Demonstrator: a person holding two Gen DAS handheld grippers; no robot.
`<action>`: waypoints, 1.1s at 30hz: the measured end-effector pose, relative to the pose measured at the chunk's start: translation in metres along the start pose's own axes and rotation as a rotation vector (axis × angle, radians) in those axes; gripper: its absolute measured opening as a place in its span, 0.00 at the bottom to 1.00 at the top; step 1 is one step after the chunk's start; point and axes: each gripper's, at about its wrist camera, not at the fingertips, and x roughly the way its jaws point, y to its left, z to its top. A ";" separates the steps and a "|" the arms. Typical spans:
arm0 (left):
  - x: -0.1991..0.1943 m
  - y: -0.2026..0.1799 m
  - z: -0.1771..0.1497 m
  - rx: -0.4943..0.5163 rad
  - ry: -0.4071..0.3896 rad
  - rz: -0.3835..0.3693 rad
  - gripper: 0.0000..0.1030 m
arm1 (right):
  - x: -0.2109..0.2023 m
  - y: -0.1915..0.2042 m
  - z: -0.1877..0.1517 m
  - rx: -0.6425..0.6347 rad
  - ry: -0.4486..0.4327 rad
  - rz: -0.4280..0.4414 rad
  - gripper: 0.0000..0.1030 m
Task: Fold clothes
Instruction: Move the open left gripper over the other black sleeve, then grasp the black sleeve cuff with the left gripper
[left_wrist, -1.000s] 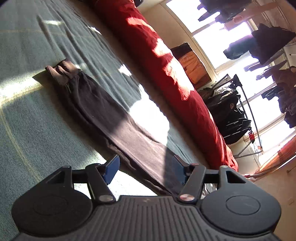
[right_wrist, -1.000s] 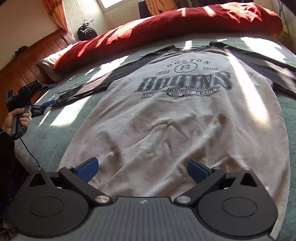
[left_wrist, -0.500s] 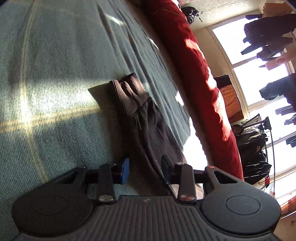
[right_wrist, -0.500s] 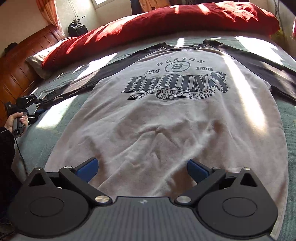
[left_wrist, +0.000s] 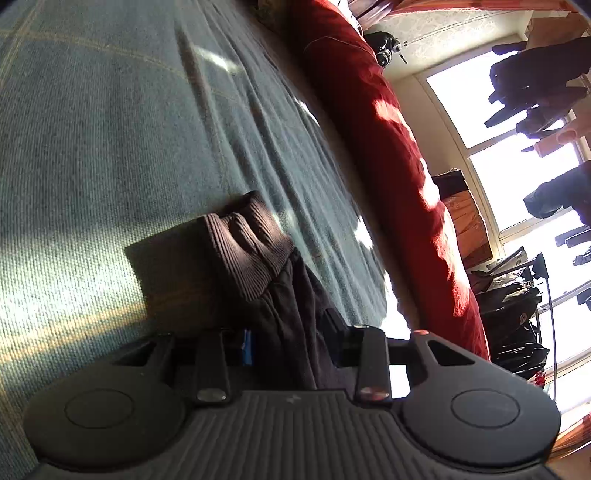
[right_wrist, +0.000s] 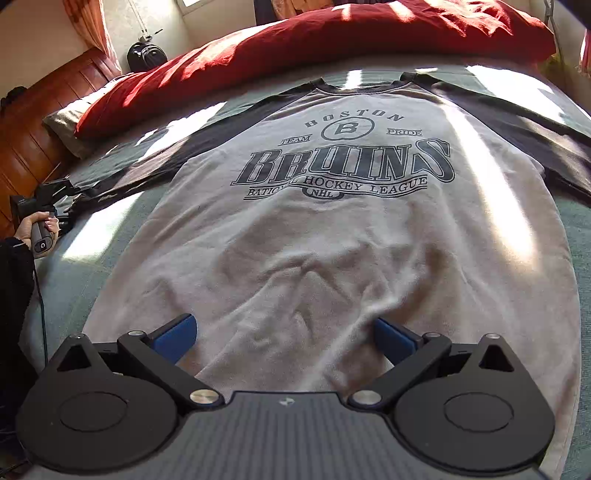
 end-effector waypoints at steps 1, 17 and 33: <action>0.001 0.000 0.001 0.003 -0.005 0.001 0.36 | 0.001 0.000 0.001 -0.001 -0.001 -0.002 1.00; -0.014 -0.040 -0.009 0.163 -0.043 0.113 0.12 | -0.006 0.005 0.002 -0.048 -0.028 -0.008 1.00; -0.024 -0.081 -0.019 0.230 -0.050 0.132 0.12 | -0.033 -0.011 -0.007 -0.038 -0.078 0.018 1.00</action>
